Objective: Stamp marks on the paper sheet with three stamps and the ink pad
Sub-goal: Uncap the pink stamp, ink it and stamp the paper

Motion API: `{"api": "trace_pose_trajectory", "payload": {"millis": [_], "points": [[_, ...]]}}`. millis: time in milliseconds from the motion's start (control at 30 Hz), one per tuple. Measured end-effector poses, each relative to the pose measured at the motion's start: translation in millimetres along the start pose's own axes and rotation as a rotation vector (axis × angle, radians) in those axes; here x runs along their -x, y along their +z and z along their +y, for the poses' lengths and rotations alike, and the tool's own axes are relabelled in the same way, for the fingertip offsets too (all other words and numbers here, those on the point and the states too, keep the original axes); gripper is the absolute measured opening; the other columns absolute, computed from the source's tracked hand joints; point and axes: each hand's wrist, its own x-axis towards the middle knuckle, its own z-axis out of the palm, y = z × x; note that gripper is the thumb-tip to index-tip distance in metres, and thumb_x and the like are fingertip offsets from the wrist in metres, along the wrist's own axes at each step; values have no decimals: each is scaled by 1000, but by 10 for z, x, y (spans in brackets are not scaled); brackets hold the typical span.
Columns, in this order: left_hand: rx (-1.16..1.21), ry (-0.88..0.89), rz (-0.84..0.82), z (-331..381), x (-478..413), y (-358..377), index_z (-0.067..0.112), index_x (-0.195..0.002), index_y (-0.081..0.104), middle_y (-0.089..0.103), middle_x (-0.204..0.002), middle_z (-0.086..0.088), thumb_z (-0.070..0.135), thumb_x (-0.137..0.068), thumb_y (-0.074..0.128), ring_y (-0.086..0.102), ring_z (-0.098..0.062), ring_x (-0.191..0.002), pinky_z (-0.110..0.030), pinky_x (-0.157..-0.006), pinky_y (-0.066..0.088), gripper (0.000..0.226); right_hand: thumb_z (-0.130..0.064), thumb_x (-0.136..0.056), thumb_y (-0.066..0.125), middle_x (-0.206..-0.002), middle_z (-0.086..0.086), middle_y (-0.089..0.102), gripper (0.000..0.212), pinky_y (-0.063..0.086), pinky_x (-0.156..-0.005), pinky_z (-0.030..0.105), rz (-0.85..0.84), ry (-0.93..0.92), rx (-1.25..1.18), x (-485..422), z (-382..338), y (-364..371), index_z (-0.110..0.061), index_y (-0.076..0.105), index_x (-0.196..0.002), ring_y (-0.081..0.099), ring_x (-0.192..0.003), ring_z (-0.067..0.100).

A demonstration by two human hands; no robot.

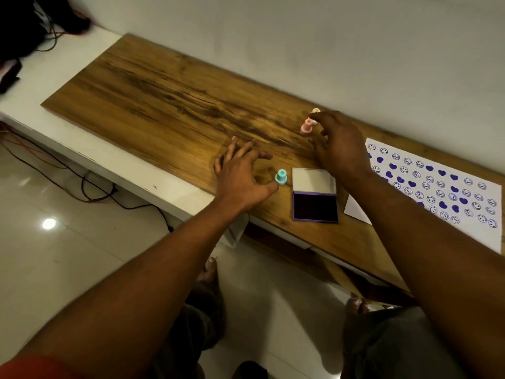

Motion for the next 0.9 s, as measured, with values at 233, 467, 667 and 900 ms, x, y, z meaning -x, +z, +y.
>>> {"api": "trace_pose_trajectory", "payload": {"millis": [233, 467, 667, 900], "points": [[83, -98, 82, -134, -57, -129, 39, -126, 65, 49, -157, 8, 47, -67, 67, 21, -23, -158, -56, -123, 13, 59, -18, -103, 59, -137, 11, 66, 41, 50, -97, 37, -62, -7, 94, -239, -95, 176, -20, 61, -143, 64, -119, 32], [116, -183, 111, -242, -102, -197, 39, -128, 65, 49, -158, 6, 27, -81, 77, 21, -23, -158, -56, -123, 10, 50, -24, -98, 69, -112, 1, 78, 29, 46, -79, 26, -174, -23, 22, -298, -370, 262, -24, 74, -126, 69, -100, 17], [26, -165, 29, -298, -31, -276, 42, -130, 65, 43, -162, 8, 35, -83, 79, 16, -25, -159, -58, -124, 10, 49, -38, -96, 69, -107, -3, 77, 27, 52, -79, 28, -295, -255, 85, -33, -928, 389, -28, 74, -121, 69, -92, 14], [-63, -75, -92, -388, 107, -289, 47, -116, 72, 31, -170, 7, 57, -72, 87, -1, -29, -162, -62, -122, 5, 48, -37, -97, 67, -105, 1, 74, 28, 42, -73, 27, -293, -310, 196, 317, -918, 323, -27, 73, -123, 67, -89, 17]]}}
